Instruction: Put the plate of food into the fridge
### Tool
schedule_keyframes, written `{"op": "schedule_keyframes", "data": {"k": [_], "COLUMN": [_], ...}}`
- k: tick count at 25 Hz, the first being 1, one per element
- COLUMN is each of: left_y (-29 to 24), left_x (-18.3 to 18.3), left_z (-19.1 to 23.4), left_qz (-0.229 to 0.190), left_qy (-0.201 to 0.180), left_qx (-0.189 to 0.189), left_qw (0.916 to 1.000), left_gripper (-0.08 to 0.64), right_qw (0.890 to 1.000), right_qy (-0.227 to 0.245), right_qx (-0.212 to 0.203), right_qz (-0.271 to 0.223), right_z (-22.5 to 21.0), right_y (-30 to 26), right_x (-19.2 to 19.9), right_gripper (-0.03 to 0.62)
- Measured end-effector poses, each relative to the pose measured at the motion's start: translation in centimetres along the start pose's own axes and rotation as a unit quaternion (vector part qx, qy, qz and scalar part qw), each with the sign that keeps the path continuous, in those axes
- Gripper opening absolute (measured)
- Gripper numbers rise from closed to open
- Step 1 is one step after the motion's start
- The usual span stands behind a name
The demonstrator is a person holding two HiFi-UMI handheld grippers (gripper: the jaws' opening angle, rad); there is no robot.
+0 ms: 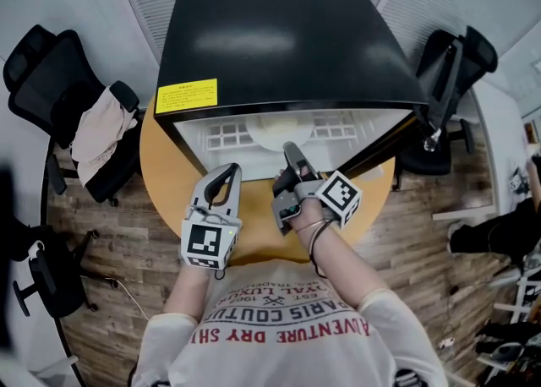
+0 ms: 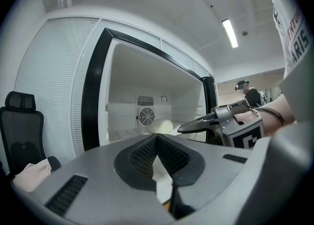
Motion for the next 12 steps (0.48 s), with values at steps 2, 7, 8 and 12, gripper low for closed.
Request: {"op": "schedule_keyframes", "data": {"k": [2, 7, 8, 12], "left_y": [0.11, 0.43, 0.44, 0.51], "left_x": [0.07, 0.06, 0.08, 0.11], "left_z": [0.02, 0.32, 0.35, 0.28], "left_qz": [0.0, -0.001, -0.001, -0.002], "left_qy": [0.001, 0.006, 0.006, 0.008], "left_qx": [0.0, -0.002, -0.002, -0.003], "left_qw": [1.0, 1.0, 1.0, 1.0], "left_gripper": [0.029, 0.029, 0.029, 0.029], "right_qw": [1.0, 1.0, 1.0, 1.0], "right_qy": [-0.002, 0.011, 0.022, 0.024], "right_qx": [-0.003, -0.013, -0.011, -0.005], "right_qz": [0.0, 0.003, 0.005, 0.016], "right_z": [-0.05, 0.22, 0.35, 0.35], "right_y": [-0.17, -0.14, -0.06, 0.33], "right_x": [-0.05, 0.1, 0.21, 0.91], "right_gripper": [0.155, 0.154, 0.153, 0.153]}}
Point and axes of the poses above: the fingertips, and each gripper's own axes: y backward along the fingers, z to its left, x out of its underside, the point moved 2 cm from there along y, backward along the fingers, and after that the axes turned 2 degrees about y, right-handed, at the moved point
